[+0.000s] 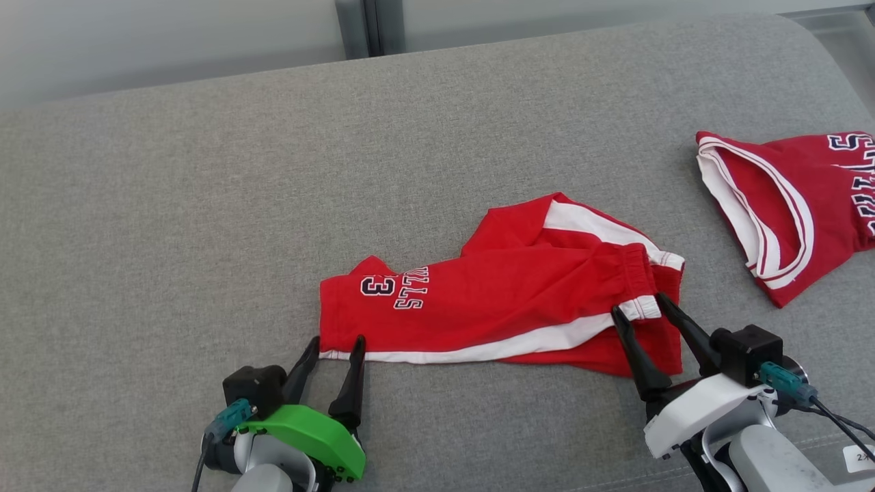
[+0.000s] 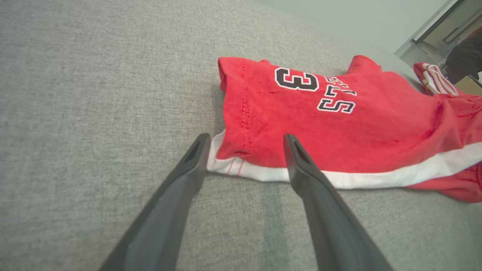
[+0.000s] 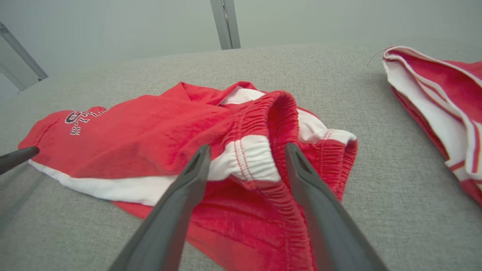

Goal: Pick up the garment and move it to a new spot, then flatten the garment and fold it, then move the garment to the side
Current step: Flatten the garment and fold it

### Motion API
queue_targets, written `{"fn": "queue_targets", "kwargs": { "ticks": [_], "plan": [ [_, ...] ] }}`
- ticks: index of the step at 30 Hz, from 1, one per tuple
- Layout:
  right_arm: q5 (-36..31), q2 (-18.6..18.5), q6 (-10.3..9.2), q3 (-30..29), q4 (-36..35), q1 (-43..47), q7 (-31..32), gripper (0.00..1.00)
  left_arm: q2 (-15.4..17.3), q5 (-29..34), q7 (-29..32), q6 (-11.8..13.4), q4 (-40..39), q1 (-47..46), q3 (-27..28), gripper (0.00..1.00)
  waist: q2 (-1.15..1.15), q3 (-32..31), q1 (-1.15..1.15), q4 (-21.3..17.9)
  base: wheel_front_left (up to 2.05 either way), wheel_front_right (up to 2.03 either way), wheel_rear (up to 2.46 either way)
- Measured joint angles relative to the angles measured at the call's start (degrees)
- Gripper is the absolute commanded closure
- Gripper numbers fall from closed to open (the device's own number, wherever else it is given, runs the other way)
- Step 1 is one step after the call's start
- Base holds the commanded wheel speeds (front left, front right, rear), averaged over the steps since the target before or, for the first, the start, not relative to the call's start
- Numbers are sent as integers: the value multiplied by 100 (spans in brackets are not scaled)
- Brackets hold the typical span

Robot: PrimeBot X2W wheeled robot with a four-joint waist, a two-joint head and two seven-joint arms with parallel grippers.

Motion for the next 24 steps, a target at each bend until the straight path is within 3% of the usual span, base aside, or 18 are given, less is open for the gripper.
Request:
{"fn": "queue_targets", "kwargs": {
  "ticks": [1,2,3,4,5,15,16,17,18,20,21,22,24],
  "plan": [
    [11,-4,0,11,-8,0,0,0,-1,-19,0,0,-16,0,-9,3,0,3,0,-7,0,0,0],
    [18,-8,0,19,-18,0,0,0,-2,-25,0,0,-37,0,-21,25,0,5,0,-10,0,0,0],
    [37,-13,0,20,-22,0,0,0,-3,-36,0,0,-52,1,-35,58,0,4,0,-9,0,0,0],
    [56,-18,0,21,-25,-1,0,0,-3,-46,0,0,-56,1,-53,82,0,4,0,-7,0,0,0],
    [63,-26,0,23,-27,-1,0,0,-2,-45,0,0,-54,3,-57,100,0,3,0,-3,0,0,0],
    [209,-41,0,121,-46,-26,0,0,10,-19,0,0,63,4,-47,100,0,-30,0,36,0,0,0],
    [242,-40,0,132,-36,-26,0,10,13,-19,0,0,57,4,-54,100,0,-36,0,43,0,0,0],
    [261,-40,0,146,-21,-26,0,33,14,-16,0,0,52,5,-62,100,0,-42,0,49,0,0,0],
    [272,-44,0,167,-10,-26,0,43,15,-12,0,0,48,9,-67,100,0,-46,0,57,0,0,0],
    [331,-48,0,199,7,-26,0,73,20,-11,0,0,40,11,-77,100,0,-46,0,76,0,0,0],
    [357,-58,0,222,21,-26,0,94,21,-11,0,0,33,12,-82,100,0,-43,0,84,0,0,0],
    [379,-67,0,243,37,-26,0,100,22,-10,0,0,27,12,-85,100,0,-40,0,92,0,0,0],
    [422,-83,0,275,83,-26,0,100,27,-9,0,0,24,12,-87,100,0,-35,0,104,0,0,0]
  ]
}}
